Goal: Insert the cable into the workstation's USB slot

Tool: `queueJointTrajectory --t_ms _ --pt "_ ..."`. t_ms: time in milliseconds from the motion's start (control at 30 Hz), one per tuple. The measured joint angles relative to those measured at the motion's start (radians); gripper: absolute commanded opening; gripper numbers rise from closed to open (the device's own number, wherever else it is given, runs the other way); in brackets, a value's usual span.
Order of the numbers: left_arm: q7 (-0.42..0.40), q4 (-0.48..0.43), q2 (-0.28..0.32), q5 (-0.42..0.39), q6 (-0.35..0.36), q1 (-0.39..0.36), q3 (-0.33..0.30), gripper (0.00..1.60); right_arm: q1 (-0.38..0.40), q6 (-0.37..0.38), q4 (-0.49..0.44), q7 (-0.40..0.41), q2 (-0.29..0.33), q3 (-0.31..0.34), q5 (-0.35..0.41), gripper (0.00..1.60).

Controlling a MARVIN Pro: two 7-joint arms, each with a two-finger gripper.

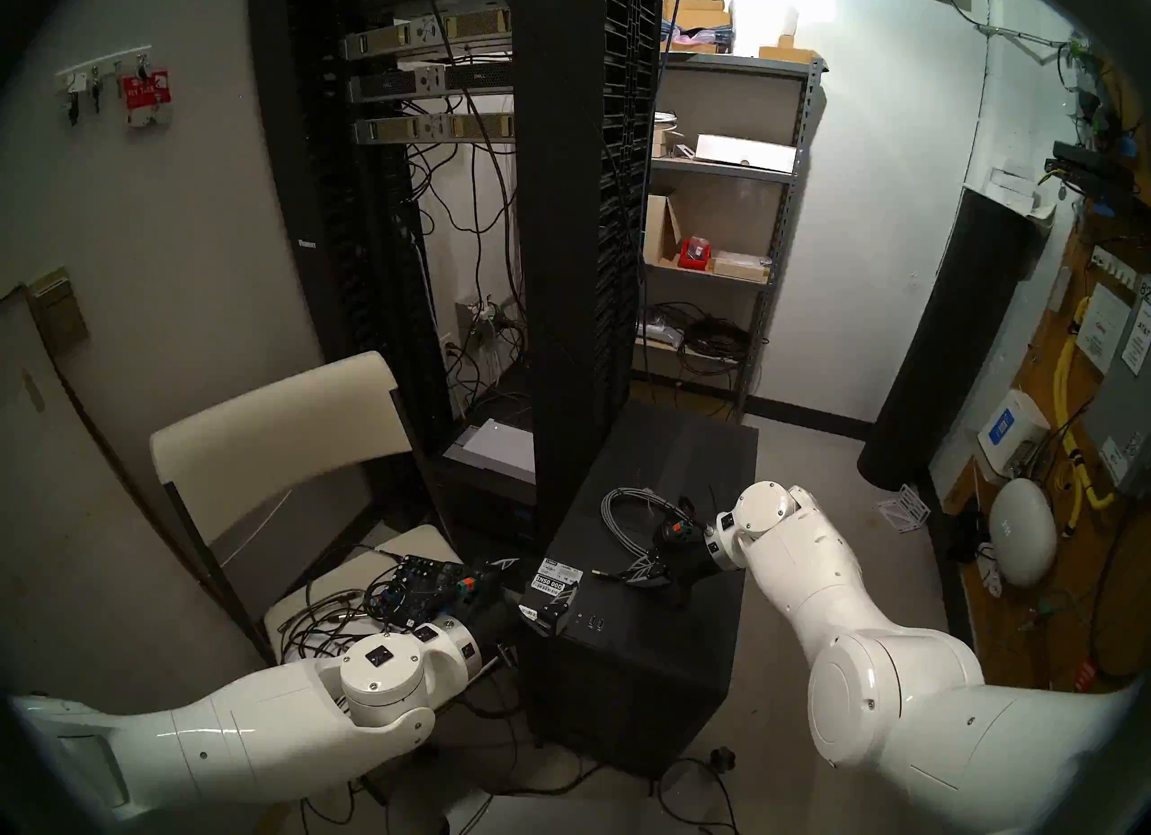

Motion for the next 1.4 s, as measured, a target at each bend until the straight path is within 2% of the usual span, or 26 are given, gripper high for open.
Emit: queueJointTrajectory --t_ms 300,467,600,700,1100,1267,1400 --pt "0.0 0.0 0.0 0.0 0.0 0.0 0.0 1.6 -0.067 -0.025 -0.058 0.048 0.005 0.085 0.081 0.0" --pt "0.0 0.0 0.0 0.0 0.0 0.0 0.0 1.6 -0.114 -0.068 -0.096 0.1 0.006 0.167 0.179 0.0" --pt "0.0 0.0 0.0 0.0 0.0 0.0 0.0 1.6 -0.148 -0.109 -0.117 0.077 0.001 0.225 0.262 0.0" --pt "0.0 0.0 0.0 0.0 0.0 0.0 0.0 1.6 -0.172 -0.13 -0.133 0.054 0.001 0.241 0.319 0.0" --pt "0.0 0.0 0.0 0.0 0.0 0.0 0.0 1.6 -0.269 -0.174 -0.185 0.008 0.005 0.19 0.525 0.0" --pt "0.0 0.0 0.0 0.0 0.0 0.0 0.0 1.6 -0.33 -0.193 -0.215 -0.013 0.025 0.147 0.629 0.0" --pt "0.0 0.001 0.0 0.0 0.0 0.0 0.0 1.6 -0.362 -0.197 -0.242 -0.018 0.04 0.116 0.679 0.0"
